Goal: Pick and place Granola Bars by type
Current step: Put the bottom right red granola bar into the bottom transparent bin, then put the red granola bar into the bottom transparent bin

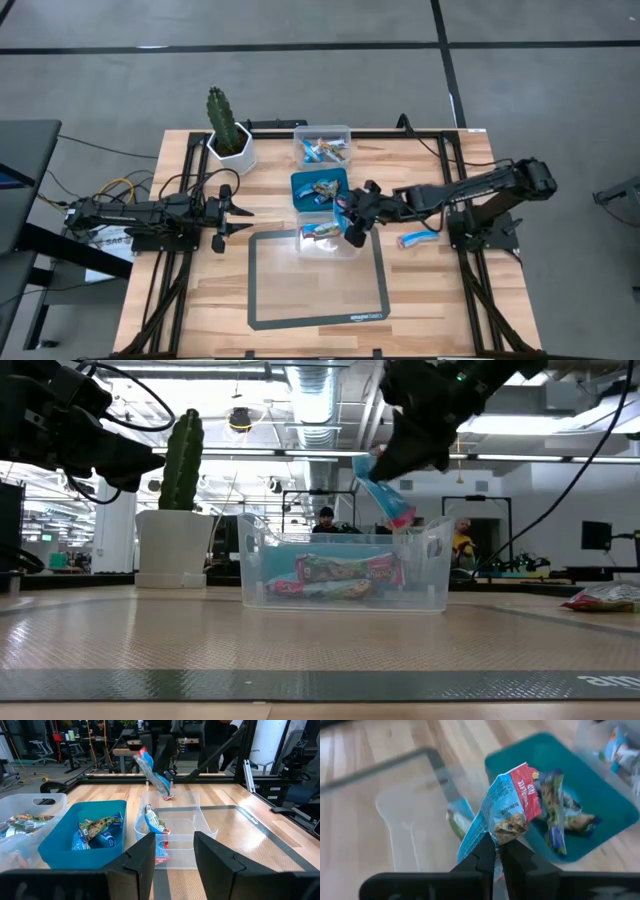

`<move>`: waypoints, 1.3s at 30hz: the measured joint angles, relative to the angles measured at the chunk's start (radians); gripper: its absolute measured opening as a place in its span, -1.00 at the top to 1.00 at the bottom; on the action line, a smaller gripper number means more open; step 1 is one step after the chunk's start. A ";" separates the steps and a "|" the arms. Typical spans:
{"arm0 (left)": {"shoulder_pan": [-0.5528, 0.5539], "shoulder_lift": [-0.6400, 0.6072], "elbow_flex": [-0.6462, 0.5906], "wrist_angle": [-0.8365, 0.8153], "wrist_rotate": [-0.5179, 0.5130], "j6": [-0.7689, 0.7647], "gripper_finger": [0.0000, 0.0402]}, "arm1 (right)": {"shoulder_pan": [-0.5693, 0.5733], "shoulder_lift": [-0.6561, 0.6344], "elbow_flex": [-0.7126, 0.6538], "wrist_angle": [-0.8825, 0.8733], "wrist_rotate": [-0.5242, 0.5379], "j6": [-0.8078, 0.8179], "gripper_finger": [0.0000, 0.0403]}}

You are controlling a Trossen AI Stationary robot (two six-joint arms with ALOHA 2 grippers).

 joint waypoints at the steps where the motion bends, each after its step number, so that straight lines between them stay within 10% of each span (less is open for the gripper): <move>1: 0.000 0.000 0.000 0.000 0.000 0.001 0.36 | -0.003 0.006 -0.002 -0.005 -0.013 -0.007 0.94; 28: 0.000 0.000 0.000 0.000 0.000 0.007 0.36 | -0.001 0.028 0.000 -0.016 -0.074 -0.050 0.38; 39: 0.000 0.000 0.000 0.000 0.000 0.000 0.36 | 0.009 0.026 0.000 -0.356 0.039 0.168 0.36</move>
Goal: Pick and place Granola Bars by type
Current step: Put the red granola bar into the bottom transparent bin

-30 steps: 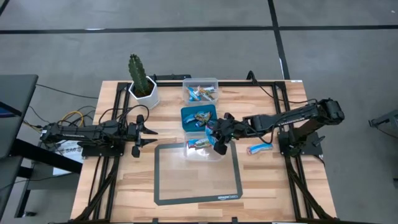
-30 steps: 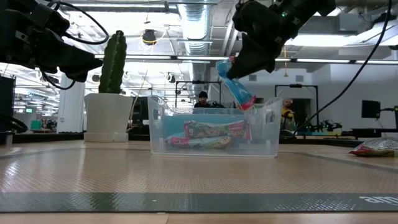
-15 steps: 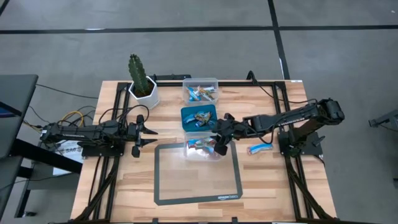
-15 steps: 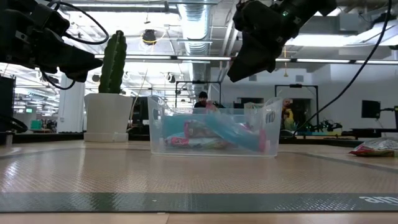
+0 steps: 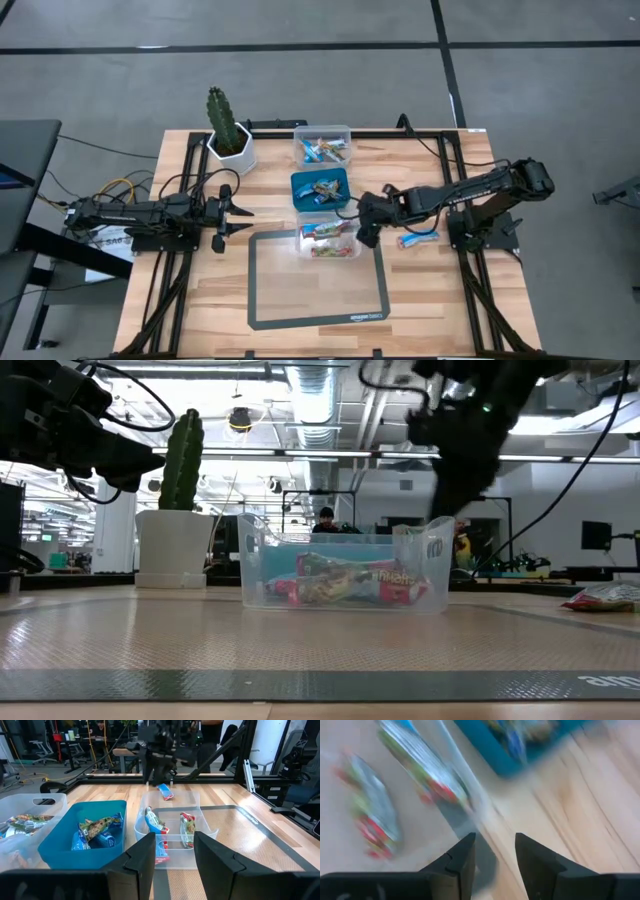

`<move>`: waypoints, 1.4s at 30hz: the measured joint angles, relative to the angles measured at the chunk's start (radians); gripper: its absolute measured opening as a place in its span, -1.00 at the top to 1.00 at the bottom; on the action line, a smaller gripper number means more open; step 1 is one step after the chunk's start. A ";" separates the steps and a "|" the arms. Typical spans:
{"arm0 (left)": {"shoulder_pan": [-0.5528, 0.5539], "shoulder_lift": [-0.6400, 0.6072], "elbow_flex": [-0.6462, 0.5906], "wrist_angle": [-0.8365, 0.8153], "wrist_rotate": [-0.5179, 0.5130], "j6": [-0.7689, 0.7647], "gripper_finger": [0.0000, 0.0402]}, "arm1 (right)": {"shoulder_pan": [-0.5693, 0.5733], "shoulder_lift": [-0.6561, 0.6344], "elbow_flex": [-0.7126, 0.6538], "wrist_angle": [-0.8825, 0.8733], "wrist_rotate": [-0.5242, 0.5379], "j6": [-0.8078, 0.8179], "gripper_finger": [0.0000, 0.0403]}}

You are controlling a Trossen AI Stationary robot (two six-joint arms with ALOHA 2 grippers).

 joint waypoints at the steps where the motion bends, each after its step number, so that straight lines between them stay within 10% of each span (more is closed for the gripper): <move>1: 0.000 0.000 0.000 0.000 0.000 0.000 0.36 | 0.000 0.000 0.000 -0.049 0.003 0.023 0.35; 13: 0.000 0.000 0.000 0.000 0.000 0.005 0.36 | 0.060 -0.023 -0.004 -0.502 0.018 0.286 0.34; 42: 0.000 0.000 0.000 0.000 0.000 0.000 0.36 | 0.059 -0.023 -0.145 -0.486 -0.324 0.186 0.10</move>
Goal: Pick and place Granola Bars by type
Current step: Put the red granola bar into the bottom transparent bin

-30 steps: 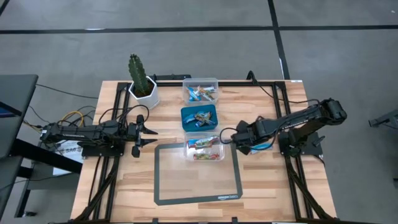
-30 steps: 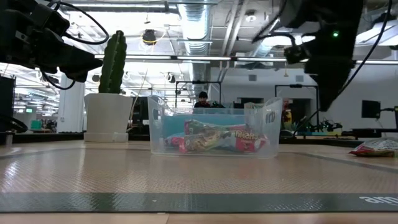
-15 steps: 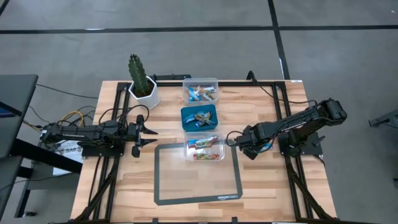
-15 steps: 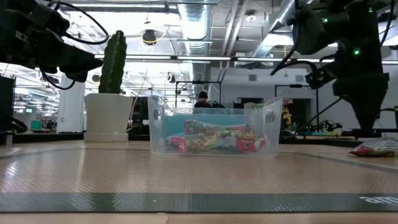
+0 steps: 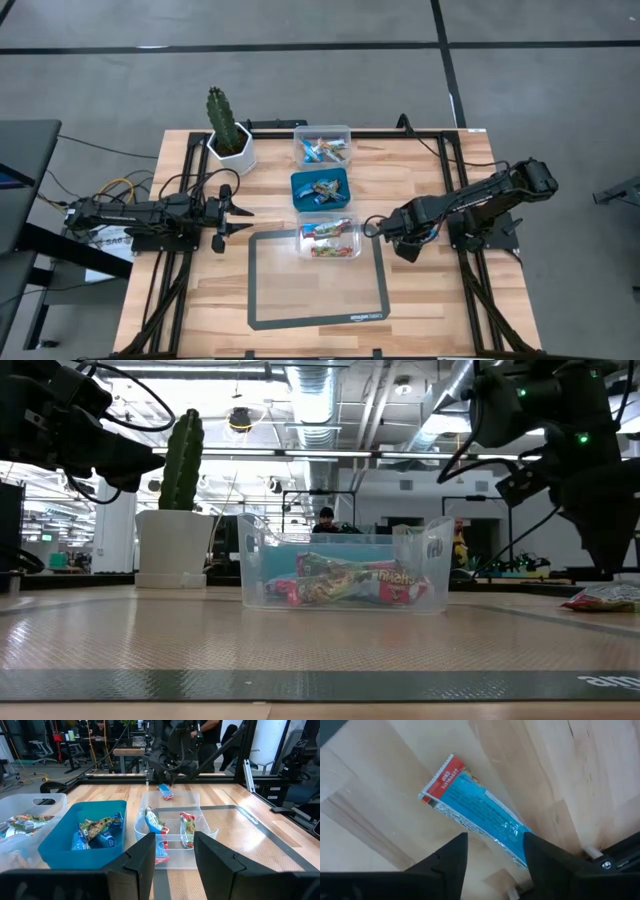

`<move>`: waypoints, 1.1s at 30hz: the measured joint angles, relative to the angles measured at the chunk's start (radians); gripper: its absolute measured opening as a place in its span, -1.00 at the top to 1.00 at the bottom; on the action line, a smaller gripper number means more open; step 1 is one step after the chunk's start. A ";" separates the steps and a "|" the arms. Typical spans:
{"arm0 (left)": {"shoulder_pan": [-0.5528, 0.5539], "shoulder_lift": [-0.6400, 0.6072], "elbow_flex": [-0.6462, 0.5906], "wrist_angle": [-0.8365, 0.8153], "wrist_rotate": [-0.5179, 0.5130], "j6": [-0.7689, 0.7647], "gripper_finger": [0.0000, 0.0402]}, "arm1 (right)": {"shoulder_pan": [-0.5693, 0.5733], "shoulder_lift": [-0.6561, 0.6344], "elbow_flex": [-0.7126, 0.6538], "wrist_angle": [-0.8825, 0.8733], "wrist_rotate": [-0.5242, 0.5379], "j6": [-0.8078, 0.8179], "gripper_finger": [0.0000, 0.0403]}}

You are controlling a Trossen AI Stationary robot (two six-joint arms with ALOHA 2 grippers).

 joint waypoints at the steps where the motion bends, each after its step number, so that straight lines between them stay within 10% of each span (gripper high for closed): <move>1: 0.000 0.000 0.000 0.000 0.000 0.002 0.36 | 0.000 0.000 0.000 0.004 0.000 -0.011 0.07; 23: 0.000 0.000 0.000 0.000 0.000 0.003 0.36 | -0.035 0.124 -0.002 0.073 -0.053 -0.014 0.05; 33: 0.000 0.000 0.000 0.000 0.000 0.000 0.36 | -0.033 0.125 -0.002 0.108 -0.098 0.039 0.47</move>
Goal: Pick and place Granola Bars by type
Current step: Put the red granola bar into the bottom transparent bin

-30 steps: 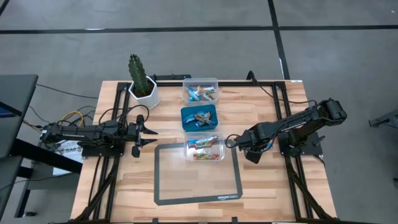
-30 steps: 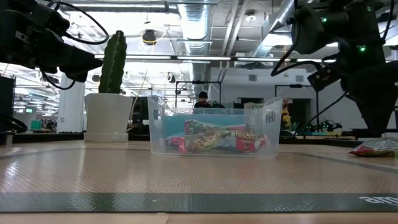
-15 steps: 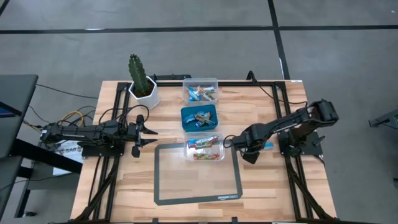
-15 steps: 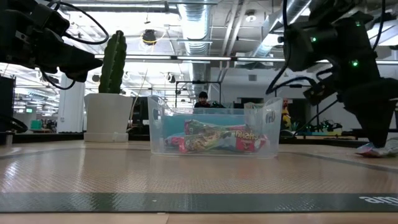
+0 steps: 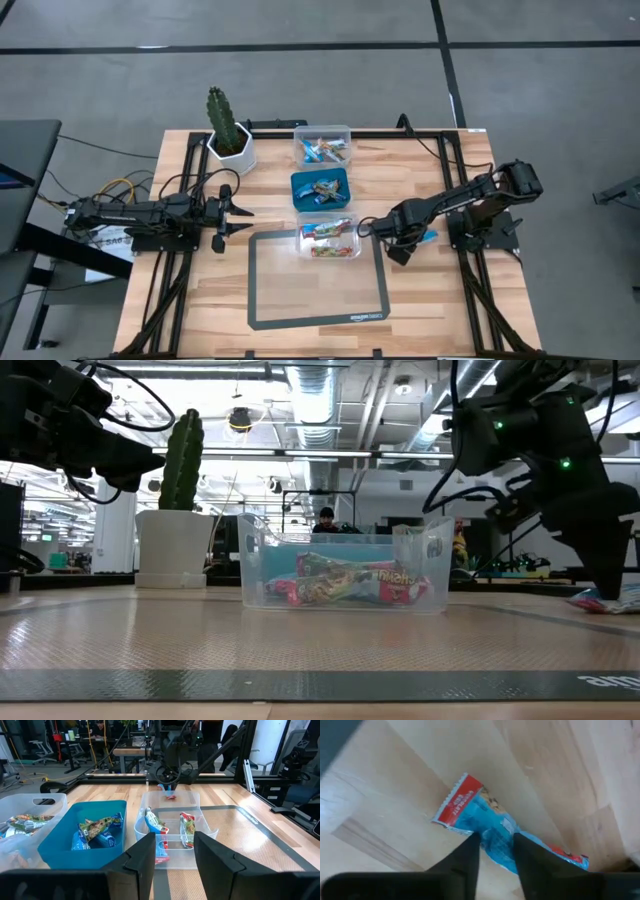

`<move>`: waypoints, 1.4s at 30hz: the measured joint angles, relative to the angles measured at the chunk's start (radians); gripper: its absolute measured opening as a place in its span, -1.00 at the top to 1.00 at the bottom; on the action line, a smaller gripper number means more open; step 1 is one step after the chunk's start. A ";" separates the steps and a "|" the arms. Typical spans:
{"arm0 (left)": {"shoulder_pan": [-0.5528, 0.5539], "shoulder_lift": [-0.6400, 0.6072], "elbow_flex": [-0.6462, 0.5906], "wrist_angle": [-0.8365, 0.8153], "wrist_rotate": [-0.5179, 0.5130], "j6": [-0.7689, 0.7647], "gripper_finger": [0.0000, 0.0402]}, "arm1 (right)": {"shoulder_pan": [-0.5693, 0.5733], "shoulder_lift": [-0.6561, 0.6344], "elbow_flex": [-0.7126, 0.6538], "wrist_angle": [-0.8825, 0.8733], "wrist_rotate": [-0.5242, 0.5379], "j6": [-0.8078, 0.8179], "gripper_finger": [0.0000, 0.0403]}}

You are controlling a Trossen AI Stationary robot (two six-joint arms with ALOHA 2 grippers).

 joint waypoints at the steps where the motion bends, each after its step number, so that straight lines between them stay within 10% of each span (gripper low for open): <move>1: 0.000 0.000 0.000 0.000 0.000 0.000 0.36 | 0.000 0.000 0.000 0.008 -0.003 0.000 0.54; 10: 0.000 0.000 0.000 0.000 0.000 0.002 0.36 | 0.000 -0.002 0.001 0.062 -0.006 0.028 0.98; 29: 0.000 0.000 0.000 0.000 0.000 0.003 0.36 | 0.020 -0.192 0.139 0.224 0.290 0.044 0.98; 42: 0.000 0.000 0.000 0.000 0.000 0.001 0.36 | -0.011 -0.191 0.185 0.603 0.199 -0.136 0.98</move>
